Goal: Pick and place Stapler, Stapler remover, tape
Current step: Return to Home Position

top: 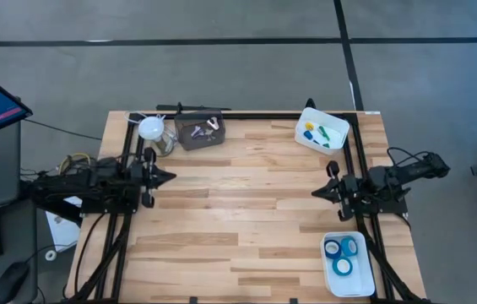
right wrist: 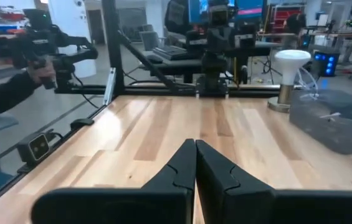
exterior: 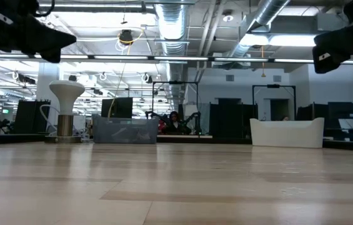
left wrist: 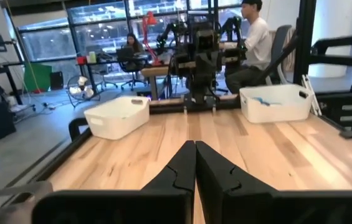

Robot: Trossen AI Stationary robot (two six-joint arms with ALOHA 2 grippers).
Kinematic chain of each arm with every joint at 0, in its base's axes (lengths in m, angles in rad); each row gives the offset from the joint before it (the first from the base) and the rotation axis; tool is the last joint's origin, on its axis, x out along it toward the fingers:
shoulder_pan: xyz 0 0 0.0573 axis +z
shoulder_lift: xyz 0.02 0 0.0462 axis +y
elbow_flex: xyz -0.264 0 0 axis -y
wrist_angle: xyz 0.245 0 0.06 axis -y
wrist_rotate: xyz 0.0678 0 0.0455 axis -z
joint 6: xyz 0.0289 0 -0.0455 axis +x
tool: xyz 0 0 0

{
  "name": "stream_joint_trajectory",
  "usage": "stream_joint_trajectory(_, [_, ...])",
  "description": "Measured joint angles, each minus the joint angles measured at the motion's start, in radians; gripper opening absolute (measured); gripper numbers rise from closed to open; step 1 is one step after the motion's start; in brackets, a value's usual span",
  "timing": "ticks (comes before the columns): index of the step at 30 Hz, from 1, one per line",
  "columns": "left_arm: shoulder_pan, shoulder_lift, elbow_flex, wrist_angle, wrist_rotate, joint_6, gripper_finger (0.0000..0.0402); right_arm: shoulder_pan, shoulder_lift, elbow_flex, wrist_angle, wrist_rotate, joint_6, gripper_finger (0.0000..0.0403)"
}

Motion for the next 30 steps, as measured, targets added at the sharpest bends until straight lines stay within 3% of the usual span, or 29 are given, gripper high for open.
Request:
stream_joint_trajectory(6, [0.0, 0.0, -0.039, 0.004, 0.001, -0.001, 0.0001, 0.0, 0.0, 0.0, -0.005, -0.079, -0.001, 0.0])
stream_joint_trajectory(30, [0.0, 0.0, -0.04, 0.026, 0.056, -0.007, 0.0001, 0.0, 0.002, -0.038, 0.043, -0.129, -0.002, 0.0])
